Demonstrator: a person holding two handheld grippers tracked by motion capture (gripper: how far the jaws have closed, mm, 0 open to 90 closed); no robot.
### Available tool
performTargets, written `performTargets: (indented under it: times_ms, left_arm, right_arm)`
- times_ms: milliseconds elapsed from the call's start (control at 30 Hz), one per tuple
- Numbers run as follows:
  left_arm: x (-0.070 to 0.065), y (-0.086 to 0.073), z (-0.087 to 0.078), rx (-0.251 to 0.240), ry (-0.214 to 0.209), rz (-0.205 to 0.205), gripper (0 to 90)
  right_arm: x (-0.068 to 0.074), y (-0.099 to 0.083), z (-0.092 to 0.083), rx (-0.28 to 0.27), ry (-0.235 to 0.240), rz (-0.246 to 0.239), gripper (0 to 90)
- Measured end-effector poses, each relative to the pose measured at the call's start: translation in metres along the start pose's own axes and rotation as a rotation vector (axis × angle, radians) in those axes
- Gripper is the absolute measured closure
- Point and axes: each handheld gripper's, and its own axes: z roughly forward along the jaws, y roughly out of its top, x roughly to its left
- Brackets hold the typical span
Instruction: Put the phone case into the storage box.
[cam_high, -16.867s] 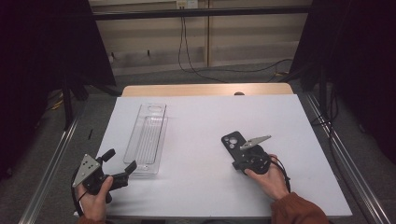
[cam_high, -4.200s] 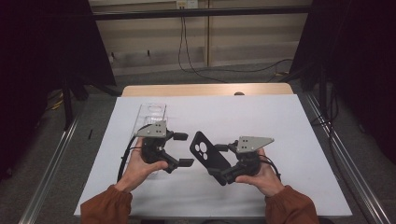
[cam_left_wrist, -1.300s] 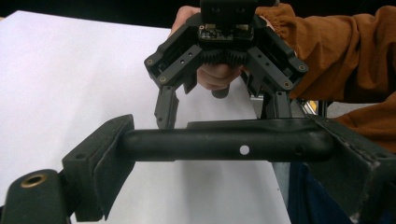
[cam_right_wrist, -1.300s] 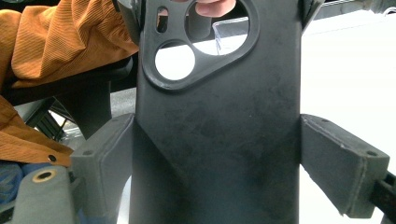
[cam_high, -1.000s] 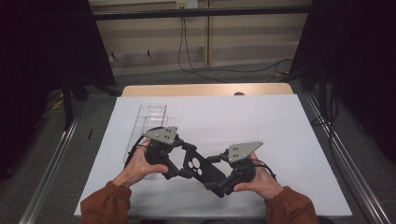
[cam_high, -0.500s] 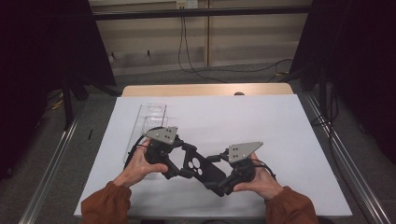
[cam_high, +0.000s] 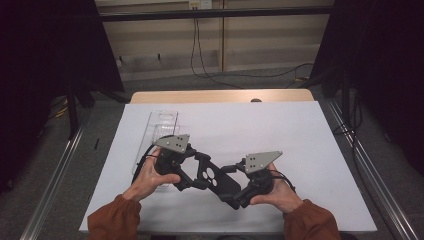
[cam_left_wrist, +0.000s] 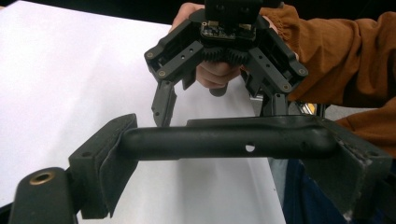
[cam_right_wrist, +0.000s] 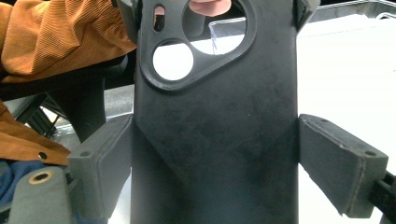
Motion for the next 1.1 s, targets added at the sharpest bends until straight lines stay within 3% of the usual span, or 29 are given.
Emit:
performTargets:
  times_ms: [233, 500, 800, 1100]
  left_arm:
    - [-0.001, 0.001, -0.002, -0.024, 0.021, -0.012, 14.2]
    - [0.000, 0.001, -0.010, -0.050, 0.081, -0.028, 14.3]
    - [0.001, -0.001, -0.017, -0.073, 0.166, -0.056, 14.3]
    - [0.001, -0.001, -0.019, -0.077, 0.207, -0.076, 14.4]
  right_arm:
    - [-0.001, 0.001, -0.001, -0.012, -0.003, 0.012, 13.0]
    - [-0.002, 0.002, -0.004, -0.036, -0.024, 0.027, 8.0]
    - [-0.005, 0.003, -0.013, -0.080, -0.096, 0.062, 1.7]
    - [-0.006, 0.003, -0.020, -0.097, -0.128, 0.073, 1.7]
